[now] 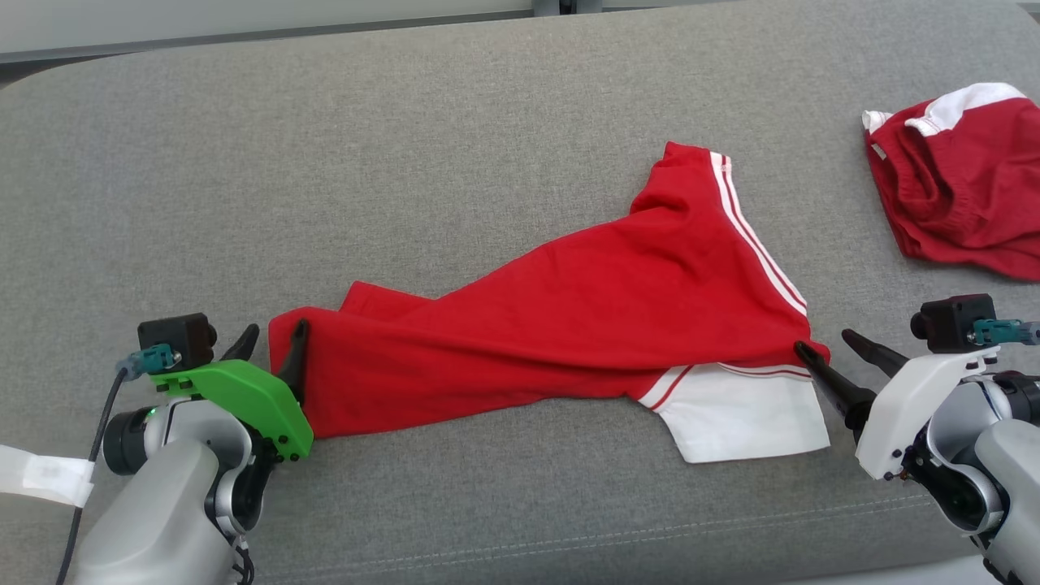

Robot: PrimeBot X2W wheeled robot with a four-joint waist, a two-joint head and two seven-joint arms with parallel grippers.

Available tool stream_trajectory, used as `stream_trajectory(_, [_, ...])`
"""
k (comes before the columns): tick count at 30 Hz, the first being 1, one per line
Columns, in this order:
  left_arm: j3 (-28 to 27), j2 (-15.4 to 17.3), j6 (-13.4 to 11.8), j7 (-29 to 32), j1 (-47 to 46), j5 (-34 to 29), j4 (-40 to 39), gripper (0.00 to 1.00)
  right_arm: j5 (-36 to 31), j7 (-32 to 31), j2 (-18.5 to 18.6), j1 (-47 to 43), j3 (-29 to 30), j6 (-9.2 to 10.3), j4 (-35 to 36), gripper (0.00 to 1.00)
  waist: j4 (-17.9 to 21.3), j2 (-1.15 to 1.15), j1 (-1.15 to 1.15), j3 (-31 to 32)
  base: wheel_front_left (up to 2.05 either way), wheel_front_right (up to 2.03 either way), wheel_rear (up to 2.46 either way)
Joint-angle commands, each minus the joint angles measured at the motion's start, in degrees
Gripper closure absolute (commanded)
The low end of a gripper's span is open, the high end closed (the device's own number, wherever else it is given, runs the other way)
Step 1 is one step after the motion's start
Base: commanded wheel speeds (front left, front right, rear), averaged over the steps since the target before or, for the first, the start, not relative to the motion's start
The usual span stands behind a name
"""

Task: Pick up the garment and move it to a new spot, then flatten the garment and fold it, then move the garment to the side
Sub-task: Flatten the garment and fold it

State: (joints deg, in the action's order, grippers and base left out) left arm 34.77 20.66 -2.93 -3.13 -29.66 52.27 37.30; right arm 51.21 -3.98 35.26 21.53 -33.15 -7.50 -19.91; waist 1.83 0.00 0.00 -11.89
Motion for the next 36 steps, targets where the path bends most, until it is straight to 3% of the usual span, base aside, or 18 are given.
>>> stream_trajectory(1, [0.09,0.48,0.39,-1.01,-0.80,-1.09,0.84,0.00,0.33,0.81,0.33,0.30,-0.12,0.03,-0.48,0.00,-0.56,0.00,0.00,0.79,0.00,0.00,0.00])
stream_trajectory(10, [-0.49,2.41,-0.79,-8.14,2.22,-3.36,-1.55,0.00,-1.35,5.98,0.44,-1.23,2.93,0.03,-2.18,0.00,-2.10,0.00,0.00,3.54,0.00,0.00,0.00])
stream_trajectory(18, [-3.30,4.33,-5.26,-11.66,10.51,-5.28,-12.90,0.00,-8.59,12.69,-2.61,-3.74,11.32,0.03,-2.32,0.00,-3.24,0.00,0.00,6.94,0.00,0.00,0.00])
stream_trajectory(24, [-6.02,6.80,-9.77,-11.96,18.59,-7.20,-23.18,0.00,-17.96,13.85,-7.62,-7.21,18.48,0.03,1.48,0.00,-3.11,0.00,0.00,9.78,0.00,0.00,0.00])
stream_trajectory(31, [-8.59,10.15,-13.45,-12.04,26.12,-7.36,-31.25,0.00,-28.06,11.06,-14.97,-13.58,25.06,0.03,9.53,0.00,-2.77,0.00,0.00,12.83,0.00,0.00,0.00])
stream_trajectory(36, [-10.12,10.50,-15.25,-12.07,30.02,-7.13,-34.84,0.00,-32.51,9.09,-19.87,-17.80,27.22,0.03,15.38,0.00,-2.74,0.00,0.00,14.06,0.00,0.00,0.00])
